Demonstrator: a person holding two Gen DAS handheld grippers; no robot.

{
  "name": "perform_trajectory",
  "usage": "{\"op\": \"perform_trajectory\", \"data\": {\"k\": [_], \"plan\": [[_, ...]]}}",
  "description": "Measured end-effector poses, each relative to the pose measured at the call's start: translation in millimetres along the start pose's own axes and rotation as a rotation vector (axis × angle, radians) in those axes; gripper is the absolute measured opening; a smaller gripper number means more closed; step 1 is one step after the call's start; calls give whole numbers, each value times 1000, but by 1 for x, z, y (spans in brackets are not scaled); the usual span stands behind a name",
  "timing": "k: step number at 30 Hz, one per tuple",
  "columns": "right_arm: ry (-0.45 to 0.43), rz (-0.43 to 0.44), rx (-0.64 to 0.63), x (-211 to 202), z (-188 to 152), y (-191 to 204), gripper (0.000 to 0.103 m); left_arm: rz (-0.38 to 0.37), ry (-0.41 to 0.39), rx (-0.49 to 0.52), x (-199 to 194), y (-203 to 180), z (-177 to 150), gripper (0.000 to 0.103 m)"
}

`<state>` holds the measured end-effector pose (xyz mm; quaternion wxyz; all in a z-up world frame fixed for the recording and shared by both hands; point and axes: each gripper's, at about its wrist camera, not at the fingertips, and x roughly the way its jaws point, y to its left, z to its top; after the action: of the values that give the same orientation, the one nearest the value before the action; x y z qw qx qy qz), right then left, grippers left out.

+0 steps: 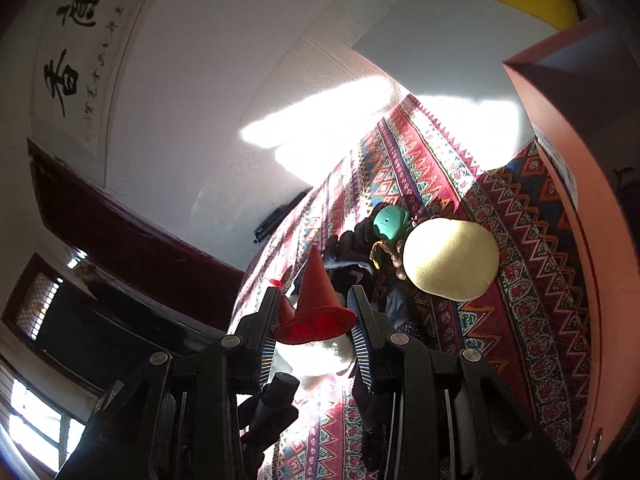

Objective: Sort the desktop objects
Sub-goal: 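Carry the bottle and red cone into the orange box and open both grippers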

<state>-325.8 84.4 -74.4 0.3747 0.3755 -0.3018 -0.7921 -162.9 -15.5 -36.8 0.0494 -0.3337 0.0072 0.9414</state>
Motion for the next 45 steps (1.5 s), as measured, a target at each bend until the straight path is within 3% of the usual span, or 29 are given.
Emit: {"op": "perform_trajectory", "data": {"k": [8,15,22,29,31,32,33,34,35,45], "plan": [[-242,-94,-159,-80,12,25,37,-72,-135,69,-36,-59,51,24],[-428,-285,-235,-164,17,21,37,-177,-181,159,-43,-131,87,24],[-526,-479,-167,-224,24,-27,37,-273,-133,210,-17,-199,103,24],[-518,-568,-48,-251,28,-83,37,-295,-54,237,25,-241,101,25],[-473,-657,-47,-244,30,-88,39,-271,-50,223,33,-242,100,41],[-456,-721,-49,-239,30,-89,55,-264,-53,211,34,-242,100,69],[-457,-771,-51,-237,29,-90,68,-263,-70,189,33,-238,100,89],[-472,-803,-53,-235,27,-89,91,-265,-94,165,29,-233,99,93],[-483,-819,-56,-235,26,-88,96,-260,-111,148,27,-228,99,95],[-484,-765,-115,-204,25,-53,96,-196,-87,4,21,-158,89,96]]}}
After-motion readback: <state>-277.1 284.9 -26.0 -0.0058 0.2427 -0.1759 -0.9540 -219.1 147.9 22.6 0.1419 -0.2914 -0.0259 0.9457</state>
